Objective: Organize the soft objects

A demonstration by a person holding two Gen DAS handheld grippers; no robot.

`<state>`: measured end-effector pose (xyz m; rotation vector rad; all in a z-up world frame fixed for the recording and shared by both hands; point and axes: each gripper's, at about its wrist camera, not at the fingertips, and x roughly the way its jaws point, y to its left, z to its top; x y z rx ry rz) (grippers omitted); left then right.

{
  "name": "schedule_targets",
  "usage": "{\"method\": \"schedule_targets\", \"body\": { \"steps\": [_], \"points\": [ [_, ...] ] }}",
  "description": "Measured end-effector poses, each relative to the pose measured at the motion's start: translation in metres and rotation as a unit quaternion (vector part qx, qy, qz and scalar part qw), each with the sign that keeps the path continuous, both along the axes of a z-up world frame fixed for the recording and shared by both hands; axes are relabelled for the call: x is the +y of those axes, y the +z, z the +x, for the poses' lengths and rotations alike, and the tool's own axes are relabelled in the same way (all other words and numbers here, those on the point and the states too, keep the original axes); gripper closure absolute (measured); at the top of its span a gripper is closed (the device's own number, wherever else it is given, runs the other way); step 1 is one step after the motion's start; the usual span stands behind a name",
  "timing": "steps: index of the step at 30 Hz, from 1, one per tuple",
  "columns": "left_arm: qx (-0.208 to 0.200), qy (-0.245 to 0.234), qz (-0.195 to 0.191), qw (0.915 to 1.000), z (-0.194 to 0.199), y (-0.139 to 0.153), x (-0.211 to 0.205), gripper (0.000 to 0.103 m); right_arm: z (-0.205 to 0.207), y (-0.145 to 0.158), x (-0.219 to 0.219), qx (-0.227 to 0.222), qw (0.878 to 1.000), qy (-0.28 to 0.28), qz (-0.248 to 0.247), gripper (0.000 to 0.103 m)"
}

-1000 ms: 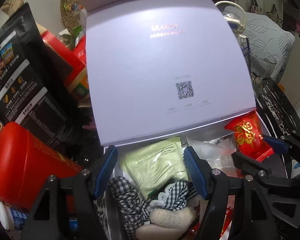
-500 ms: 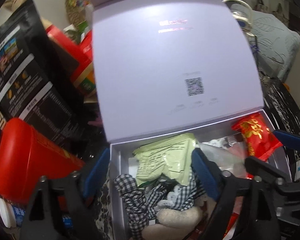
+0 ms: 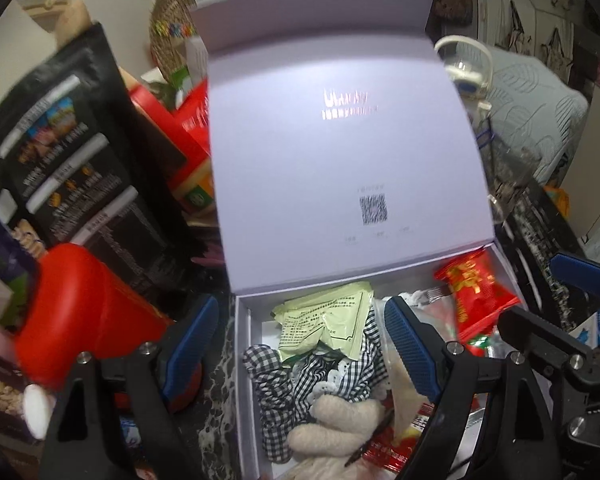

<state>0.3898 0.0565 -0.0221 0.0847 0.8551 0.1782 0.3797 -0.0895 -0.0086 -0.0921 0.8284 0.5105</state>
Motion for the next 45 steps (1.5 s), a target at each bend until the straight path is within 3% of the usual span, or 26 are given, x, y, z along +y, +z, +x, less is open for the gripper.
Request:
{"method": "schedule_targets", "body": {
  "steps": [14,28,36,45],
  "points": [
    [-0.066,-0.02,-0.031,0.9971,-0.086,0.059,0.0,0.017,-0.075,0.045,-0.018,-0.063,0.998,-0.006,0.016,0.032],
    [-0.145,-0.053,-0.035,0.9875,-0.208,0.107,-0.014,0.017,-0.197,0.092,-0.04,-0.162,0.986,-0.012,0.039,0.029],
    [-0.19,-0.063,-0.033,0.9791,-0.279,0.113,-0.021,0.017,-0.266,0.098,-0.054,-0.194,0.979,-0.036,0.048,0.025],
    [-0.193,-0.068,-0.053,0.9774,-0.333,0.09,-0.029,0.017,-0.335,0.075,-0.07,-0.208,0.973,-0.084,0.048,0.022]
  ]
}}
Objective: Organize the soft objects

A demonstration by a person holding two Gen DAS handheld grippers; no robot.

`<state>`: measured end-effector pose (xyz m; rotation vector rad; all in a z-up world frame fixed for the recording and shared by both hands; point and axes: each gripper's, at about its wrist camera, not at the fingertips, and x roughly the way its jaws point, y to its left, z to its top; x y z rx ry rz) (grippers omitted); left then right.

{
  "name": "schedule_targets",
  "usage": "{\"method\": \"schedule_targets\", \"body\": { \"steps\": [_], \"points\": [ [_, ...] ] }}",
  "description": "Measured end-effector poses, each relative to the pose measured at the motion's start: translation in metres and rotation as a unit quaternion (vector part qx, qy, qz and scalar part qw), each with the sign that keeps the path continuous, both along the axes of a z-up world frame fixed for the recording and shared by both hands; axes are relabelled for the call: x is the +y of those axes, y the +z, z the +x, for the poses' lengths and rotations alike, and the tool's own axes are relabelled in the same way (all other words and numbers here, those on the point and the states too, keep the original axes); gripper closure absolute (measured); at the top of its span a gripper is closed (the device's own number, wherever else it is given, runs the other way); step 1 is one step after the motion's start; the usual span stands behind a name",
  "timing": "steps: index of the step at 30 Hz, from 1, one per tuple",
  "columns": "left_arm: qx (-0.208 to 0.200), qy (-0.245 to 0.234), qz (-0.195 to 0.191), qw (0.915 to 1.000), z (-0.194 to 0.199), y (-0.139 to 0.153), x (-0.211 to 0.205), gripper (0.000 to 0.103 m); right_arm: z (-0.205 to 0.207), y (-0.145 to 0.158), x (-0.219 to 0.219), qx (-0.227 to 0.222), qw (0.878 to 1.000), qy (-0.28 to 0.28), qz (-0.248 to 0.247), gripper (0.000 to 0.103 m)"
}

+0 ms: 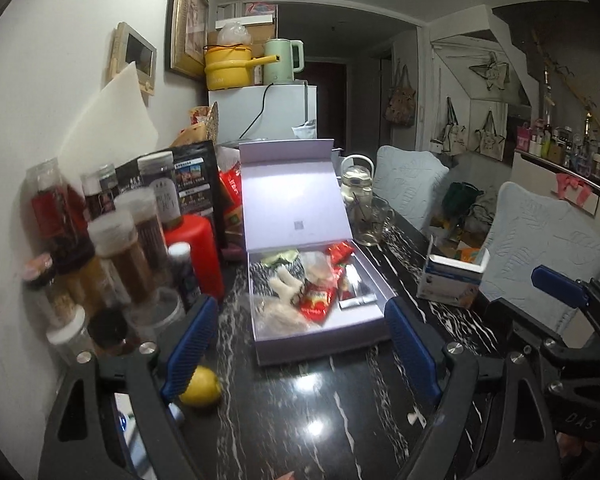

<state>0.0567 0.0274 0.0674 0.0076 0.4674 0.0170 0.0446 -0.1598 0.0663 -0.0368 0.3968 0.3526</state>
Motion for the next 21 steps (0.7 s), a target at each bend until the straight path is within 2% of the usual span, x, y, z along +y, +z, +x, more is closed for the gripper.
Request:
{"method": "schedule_targets", "body": {
  "steps": [4,9,21],
  "points": [
    [0.0,0.004,0.018,0.9998,-0.019,-0.012,-0.007,0.017,-0.022,-0.017,-0.003,0.006,1.0,-0.025,0.002,0.022],
    [0.001,0.0,0.013,0.9999,-0.04,-0.025,-0.009,0.017,-0.04,-0.028,-0.009,0.002,0.999,-0.047,0.011,0.022],
    [-0.019,-0.003,0.019,0.9996,-0.083,-0.032,-0.019,0.017,-0.089,-0.034,-0.022,-0.019,0.998,-0.055,0.016,0.022]
  ]
}}
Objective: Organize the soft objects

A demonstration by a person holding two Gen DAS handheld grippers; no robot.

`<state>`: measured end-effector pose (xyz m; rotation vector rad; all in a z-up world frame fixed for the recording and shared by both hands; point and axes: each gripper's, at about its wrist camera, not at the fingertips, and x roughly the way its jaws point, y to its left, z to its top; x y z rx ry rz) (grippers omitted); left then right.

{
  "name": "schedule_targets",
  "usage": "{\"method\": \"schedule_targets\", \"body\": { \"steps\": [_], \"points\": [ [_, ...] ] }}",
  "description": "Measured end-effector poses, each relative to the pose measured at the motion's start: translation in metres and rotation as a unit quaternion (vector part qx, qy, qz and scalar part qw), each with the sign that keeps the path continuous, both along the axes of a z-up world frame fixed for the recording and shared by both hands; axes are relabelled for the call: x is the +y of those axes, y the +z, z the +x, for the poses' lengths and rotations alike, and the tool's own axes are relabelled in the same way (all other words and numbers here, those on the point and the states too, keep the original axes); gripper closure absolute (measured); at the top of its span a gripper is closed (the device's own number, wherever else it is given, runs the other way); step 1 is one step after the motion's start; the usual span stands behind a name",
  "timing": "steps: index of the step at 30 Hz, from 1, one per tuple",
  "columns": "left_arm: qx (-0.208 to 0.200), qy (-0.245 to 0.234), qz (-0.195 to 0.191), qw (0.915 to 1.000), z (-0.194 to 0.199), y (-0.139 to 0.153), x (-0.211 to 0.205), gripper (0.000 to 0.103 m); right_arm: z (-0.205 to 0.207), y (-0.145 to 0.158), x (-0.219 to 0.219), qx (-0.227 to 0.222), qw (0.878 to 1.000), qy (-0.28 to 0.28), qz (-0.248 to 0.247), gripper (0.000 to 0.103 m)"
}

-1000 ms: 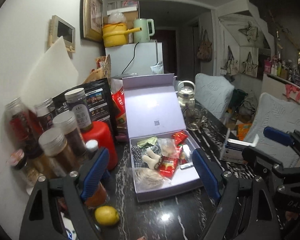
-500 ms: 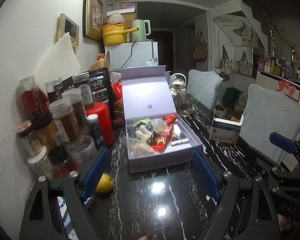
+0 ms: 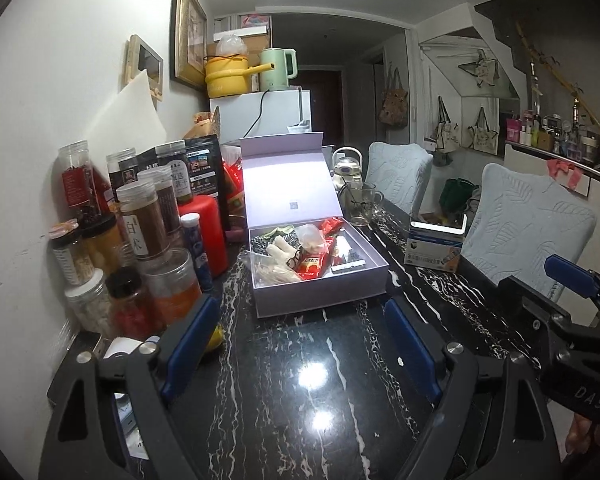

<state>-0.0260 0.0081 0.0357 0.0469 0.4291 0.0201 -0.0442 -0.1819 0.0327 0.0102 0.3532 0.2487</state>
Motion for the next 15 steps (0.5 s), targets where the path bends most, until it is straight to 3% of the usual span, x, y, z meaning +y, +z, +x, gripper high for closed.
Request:
{"method": "schedule_targets", "body": {
  "steps": [15],
  "points": [
    [-0.001,-0.011,0.002,0.9999,-0.016,0.0,-0.007,0.017,-0.013,-0.006,-0.006,0.003,1.0,0.003,0.001,0.022]
  ]
}}
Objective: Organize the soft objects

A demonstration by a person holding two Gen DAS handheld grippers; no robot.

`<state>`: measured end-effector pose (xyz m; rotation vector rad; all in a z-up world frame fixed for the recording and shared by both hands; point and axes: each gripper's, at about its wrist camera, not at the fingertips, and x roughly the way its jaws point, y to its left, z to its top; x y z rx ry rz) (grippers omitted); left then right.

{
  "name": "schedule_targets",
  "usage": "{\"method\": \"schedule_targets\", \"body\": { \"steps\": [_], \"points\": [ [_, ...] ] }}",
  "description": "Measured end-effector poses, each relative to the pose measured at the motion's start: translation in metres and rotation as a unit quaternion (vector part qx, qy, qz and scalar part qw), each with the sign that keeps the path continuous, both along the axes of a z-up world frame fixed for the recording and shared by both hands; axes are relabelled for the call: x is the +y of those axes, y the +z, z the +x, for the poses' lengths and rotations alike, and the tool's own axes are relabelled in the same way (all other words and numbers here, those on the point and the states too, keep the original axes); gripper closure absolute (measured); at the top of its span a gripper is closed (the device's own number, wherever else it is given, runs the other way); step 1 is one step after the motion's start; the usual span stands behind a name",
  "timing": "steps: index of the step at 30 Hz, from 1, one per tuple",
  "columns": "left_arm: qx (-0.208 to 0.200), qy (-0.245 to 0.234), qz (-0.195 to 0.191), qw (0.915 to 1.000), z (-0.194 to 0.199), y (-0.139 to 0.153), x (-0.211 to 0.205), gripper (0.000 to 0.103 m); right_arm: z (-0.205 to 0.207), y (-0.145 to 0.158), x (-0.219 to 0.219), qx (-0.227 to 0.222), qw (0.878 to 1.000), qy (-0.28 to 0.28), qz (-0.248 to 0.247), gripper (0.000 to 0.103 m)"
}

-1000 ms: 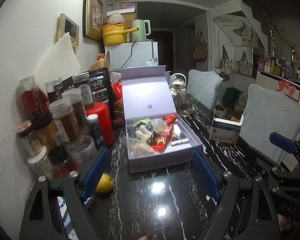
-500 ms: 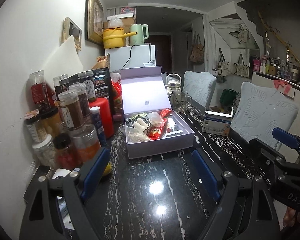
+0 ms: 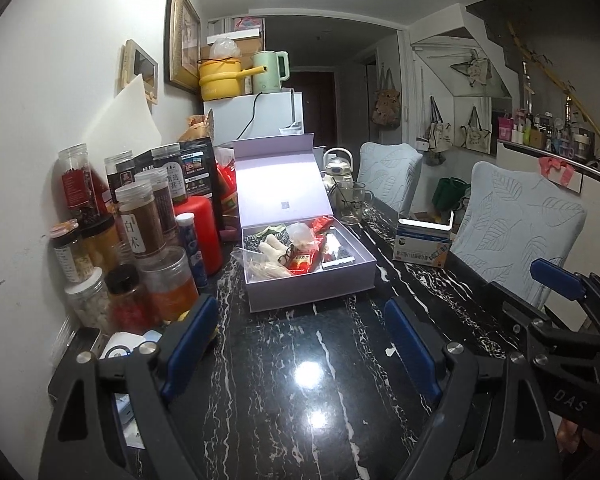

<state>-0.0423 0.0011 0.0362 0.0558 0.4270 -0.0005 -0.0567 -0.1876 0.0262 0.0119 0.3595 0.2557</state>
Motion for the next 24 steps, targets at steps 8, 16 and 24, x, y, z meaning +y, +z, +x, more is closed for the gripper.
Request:
{"method": "schedule_targets", "body": {
  "steps": [8,16,24],
  "points": [
    [0.006,0.001,-0.01,0.9999,-0.002,-0.003,0.0,0.017,-0.004,-0.003,0.001,0.005,1.0,-0.002,-0.014,0.022],
    [0.008,0.008,-0.016,0.9998,-0.002,-0.006,0.002,0.017,-0.009,-0.004,-0.001,0.005,1.0,-0.008,-0.014,0.02],
    [0.015,0.008,-0.011,0.9998,-0.003,-0.009,-0.002,0.017,-0.012,-0.004,-0.002,0.002,1.0,-0.008,-0.014,0.014]
  ]
}}
